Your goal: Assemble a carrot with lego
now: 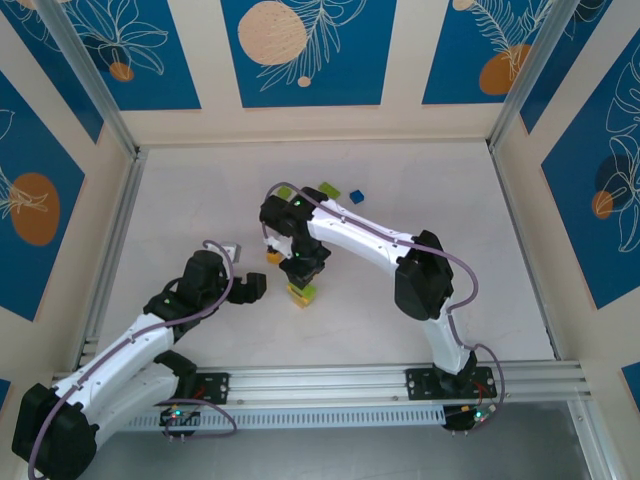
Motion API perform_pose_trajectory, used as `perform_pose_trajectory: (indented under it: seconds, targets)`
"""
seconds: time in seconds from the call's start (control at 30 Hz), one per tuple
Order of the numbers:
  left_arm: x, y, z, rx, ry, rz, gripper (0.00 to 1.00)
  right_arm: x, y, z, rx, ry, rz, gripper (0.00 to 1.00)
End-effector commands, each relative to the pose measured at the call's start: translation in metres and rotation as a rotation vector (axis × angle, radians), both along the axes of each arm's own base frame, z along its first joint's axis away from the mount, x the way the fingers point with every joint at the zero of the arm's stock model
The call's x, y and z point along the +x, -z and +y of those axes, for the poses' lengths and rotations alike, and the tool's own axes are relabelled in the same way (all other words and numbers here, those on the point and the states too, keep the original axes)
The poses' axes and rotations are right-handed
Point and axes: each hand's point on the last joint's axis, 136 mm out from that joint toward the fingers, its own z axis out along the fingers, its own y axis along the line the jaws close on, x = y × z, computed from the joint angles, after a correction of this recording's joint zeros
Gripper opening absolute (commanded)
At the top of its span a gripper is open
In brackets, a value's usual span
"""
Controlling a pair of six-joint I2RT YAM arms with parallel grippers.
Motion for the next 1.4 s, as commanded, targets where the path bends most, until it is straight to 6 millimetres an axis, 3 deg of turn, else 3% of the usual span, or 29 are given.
perform_pose_trajectory:
  seconds: [0.0, 0.2, 0.87, 1.37]
  targets:
    - [-0.004, 0.003, -0.002, 0.004, 0.018, 0.006, 0.94, -0.010, 0.049, -0.002, -0.101, -0.011, 0.096, 0.22]
    - [-0.005, 0.003, -0.002, 0.003, 0.017, 0.006, 0.94, 0.002, 0.043, 0.007, -0.076, 0.005, 0.072, 0.23]
    - [-0.004, 0.003, -0.002, 0.003, 0.019, 0.003, 0.94, 0.014, 0.011, 0.015, -0.043, -0.021, 0.023, 0.24]
    - [-0.005, 0.003, -0.002, 0.002, 0.019, 0.001, 0.94, 0.000, 0.024, -0.005, -0.134, -0.036, 0.080, 0.24]
